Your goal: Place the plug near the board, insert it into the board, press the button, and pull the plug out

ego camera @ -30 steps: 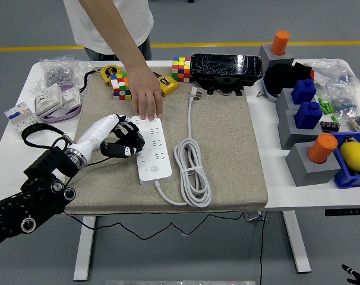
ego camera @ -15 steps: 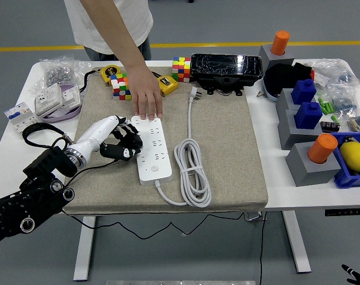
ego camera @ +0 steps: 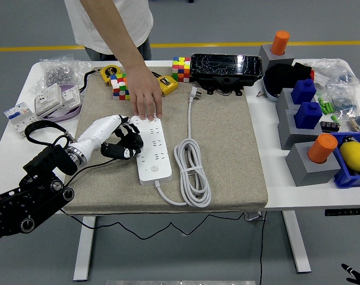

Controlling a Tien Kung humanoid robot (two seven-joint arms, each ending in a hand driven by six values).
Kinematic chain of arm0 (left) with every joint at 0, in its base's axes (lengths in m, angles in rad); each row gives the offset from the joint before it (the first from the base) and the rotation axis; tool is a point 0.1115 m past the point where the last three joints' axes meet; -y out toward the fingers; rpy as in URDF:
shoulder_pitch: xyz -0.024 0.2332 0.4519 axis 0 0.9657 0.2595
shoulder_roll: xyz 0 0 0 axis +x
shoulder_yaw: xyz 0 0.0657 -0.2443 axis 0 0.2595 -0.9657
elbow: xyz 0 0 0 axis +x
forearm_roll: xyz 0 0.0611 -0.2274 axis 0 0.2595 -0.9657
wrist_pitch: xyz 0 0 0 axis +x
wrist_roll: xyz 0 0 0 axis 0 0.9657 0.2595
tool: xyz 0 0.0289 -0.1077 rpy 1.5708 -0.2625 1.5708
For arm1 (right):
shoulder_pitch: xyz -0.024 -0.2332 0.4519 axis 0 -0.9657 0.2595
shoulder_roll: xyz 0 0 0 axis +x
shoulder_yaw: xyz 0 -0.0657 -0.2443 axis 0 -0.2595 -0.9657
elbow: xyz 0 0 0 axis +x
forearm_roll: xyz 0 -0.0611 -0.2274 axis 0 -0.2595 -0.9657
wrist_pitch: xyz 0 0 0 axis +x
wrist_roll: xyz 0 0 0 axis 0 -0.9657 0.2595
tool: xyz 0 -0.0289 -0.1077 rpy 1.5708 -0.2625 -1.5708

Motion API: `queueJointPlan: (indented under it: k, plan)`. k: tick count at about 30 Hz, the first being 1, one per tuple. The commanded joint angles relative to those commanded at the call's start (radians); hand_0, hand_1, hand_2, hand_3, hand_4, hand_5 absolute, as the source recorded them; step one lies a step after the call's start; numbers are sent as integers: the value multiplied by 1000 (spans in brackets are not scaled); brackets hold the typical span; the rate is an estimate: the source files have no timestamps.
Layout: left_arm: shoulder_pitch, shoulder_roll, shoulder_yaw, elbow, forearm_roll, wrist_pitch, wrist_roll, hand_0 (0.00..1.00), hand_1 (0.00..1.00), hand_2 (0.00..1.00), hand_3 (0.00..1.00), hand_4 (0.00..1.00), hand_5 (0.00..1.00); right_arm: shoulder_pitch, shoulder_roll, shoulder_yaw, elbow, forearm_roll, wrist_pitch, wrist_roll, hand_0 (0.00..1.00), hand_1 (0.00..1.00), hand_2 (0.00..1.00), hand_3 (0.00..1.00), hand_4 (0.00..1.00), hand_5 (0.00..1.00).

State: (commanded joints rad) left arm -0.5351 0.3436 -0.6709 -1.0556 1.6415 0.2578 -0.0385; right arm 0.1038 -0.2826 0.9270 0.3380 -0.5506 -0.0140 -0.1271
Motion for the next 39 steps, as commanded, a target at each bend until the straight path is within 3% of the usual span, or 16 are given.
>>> queueJointPlan:
  k: [21,39]
  plan:
    - [-17,28,14,-4,0,-42,-20,473,420,483,550,660,2,2,-1,0,0,0,-1,0,582,673,686,619,980,522]
    - [-19,31,23,-9,-7,-48,-24,476,423,485,550,663,2,4,-1,-2,0,1,-1,0,582,673,686,618,981,523]
